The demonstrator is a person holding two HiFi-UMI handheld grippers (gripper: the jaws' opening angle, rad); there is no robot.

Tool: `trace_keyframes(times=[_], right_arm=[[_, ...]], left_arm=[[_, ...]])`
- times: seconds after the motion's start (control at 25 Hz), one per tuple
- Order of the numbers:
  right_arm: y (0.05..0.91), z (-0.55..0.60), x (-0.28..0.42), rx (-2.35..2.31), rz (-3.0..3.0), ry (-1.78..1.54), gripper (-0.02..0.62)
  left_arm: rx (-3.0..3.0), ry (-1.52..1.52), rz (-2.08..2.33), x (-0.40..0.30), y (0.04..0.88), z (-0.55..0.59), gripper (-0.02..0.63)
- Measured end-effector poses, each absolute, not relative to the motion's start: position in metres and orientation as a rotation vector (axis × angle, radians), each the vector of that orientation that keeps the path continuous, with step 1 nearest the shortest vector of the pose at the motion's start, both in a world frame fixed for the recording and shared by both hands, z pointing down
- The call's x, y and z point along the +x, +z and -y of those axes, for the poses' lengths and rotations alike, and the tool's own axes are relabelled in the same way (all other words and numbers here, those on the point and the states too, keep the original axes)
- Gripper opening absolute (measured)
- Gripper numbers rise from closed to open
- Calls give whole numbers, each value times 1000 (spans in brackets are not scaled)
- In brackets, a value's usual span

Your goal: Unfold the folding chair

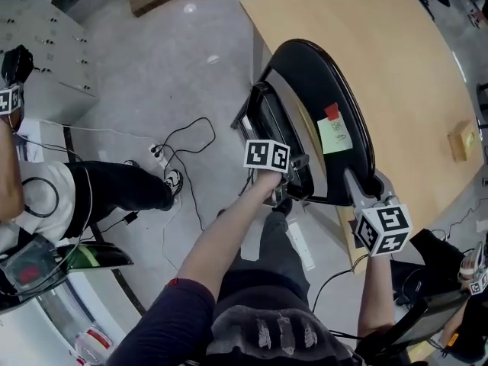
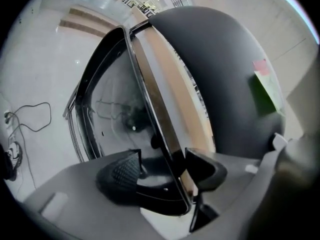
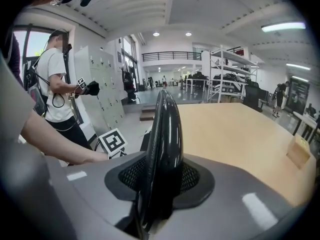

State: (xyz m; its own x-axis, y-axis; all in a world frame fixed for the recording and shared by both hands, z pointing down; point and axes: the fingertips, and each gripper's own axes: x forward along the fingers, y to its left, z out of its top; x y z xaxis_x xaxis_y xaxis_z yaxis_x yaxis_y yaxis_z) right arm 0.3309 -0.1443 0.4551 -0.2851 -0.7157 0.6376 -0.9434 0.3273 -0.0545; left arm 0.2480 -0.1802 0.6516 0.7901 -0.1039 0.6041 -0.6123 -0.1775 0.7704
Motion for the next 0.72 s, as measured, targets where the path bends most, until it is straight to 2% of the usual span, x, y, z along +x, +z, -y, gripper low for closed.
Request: trace_keyframes(times=[0.72], right_arm=[[461,136,323,1386,2075,667,133]], left_arm=[[1659,311,586,166,642,148,291]])
